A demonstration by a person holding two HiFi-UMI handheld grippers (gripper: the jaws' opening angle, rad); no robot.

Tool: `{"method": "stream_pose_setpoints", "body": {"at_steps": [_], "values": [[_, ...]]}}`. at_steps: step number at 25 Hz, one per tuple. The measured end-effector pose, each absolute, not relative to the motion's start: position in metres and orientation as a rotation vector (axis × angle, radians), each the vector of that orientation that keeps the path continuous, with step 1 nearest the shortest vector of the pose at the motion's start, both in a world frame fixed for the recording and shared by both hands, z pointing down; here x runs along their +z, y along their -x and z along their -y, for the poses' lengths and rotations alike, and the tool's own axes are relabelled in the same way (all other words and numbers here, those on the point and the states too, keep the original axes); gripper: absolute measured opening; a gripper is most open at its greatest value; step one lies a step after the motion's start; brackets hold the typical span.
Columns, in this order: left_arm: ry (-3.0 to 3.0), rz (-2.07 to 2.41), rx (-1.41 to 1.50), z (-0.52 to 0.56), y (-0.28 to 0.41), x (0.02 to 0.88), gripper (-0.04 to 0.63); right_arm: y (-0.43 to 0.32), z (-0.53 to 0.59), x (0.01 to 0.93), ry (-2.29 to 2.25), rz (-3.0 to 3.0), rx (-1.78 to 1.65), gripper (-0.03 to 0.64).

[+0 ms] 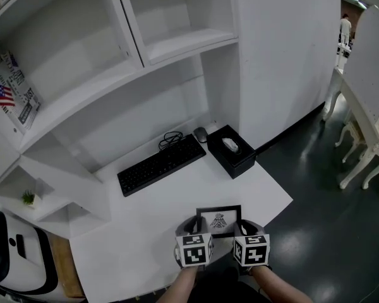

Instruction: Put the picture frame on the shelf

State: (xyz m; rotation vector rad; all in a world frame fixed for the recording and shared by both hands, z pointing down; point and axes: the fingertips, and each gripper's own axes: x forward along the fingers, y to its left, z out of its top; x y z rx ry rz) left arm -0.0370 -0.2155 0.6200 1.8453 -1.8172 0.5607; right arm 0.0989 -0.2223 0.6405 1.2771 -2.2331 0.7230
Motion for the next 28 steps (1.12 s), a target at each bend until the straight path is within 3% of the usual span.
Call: {"method": "stream_pose_setpoints", "body": {"at_steps": [28], "values": [[-1.748, 2.477, 0.155, 0.172, 0.179, 0.384, 0.067, 0.059, 0.234, 0.408, -0.889, 2.856, 0.159, 0.071]]}}
